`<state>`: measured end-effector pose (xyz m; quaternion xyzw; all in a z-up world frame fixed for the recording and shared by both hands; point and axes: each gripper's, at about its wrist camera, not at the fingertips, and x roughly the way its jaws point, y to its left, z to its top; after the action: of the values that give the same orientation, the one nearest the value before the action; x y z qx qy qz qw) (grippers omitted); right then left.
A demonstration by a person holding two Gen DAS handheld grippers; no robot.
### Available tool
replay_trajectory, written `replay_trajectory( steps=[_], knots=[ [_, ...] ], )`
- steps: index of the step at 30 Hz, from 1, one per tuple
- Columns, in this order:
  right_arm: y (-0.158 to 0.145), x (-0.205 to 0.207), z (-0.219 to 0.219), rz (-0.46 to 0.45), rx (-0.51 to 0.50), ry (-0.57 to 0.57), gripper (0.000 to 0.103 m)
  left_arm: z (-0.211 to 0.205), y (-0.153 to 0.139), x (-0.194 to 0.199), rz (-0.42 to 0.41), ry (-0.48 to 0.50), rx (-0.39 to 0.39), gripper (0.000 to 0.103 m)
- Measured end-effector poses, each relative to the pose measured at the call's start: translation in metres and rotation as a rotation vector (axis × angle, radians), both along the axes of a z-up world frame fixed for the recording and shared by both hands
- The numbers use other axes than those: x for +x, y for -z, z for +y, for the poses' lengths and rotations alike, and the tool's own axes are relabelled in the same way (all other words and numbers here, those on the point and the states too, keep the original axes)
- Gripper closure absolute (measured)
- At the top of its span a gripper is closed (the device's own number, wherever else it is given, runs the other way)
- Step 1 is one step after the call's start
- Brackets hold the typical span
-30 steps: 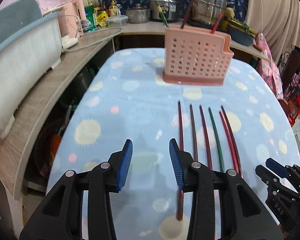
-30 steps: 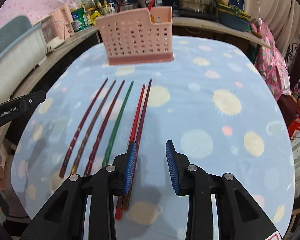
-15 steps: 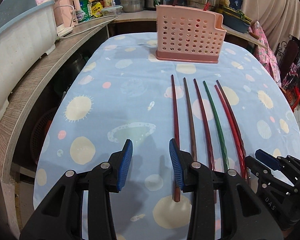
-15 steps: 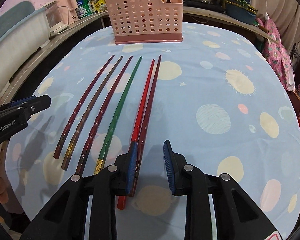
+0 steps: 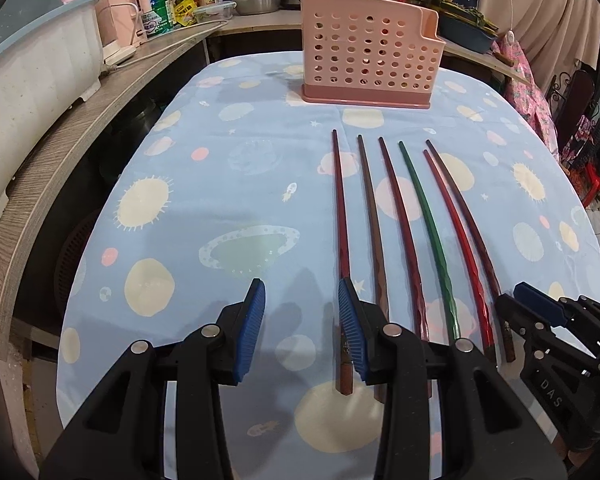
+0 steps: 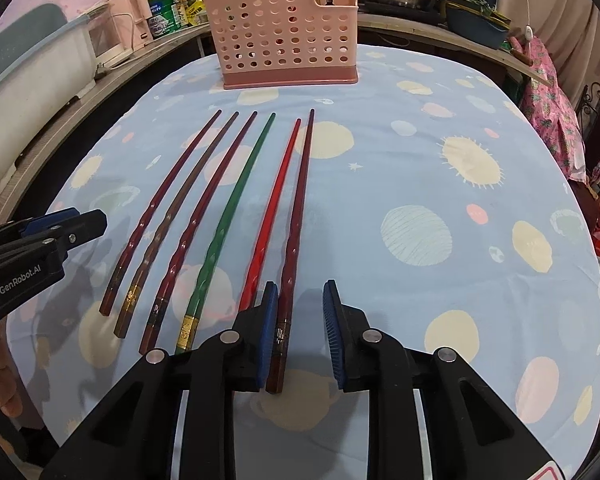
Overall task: Organize utensils
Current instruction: 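Move both open tools back down over the remaining chopsticks, then grasp a dark red chopstick with right tool while left tool grasps another dark red one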
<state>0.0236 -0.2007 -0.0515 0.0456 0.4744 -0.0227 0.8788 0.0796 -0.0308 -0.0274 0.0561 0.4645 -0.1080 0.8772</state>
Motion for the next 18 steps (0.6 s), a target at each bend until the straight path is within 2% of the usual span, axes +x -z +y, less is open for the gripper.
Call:
replay_trajectory(
  steps=[4,7,12,18],
  knots=[
    [0.004,-0.001,0.005,0.007,-0.013,-0.015,0.086,-0.001,0.002,0.0,0.01,0.006,-0.006,0.066],
    [0.004,-0.002,-0.003,0.009,-0.001,0.006,0.096,-0.002,0.005,0.0,0.023,0.01,-0.011,0.066],
    [0.004,-0.005,-0.015,0.011,0.008,0.039,0.096,-0.003,0.007,-0.004,0.033,0.018,-0.017,0.055],
    [0.005,-0.009,-0.018,0.01,0.012,0.047,0.096,-0.007,0.016,-0.006,0.06,0.033,-0.021,0.055]
  ],
)
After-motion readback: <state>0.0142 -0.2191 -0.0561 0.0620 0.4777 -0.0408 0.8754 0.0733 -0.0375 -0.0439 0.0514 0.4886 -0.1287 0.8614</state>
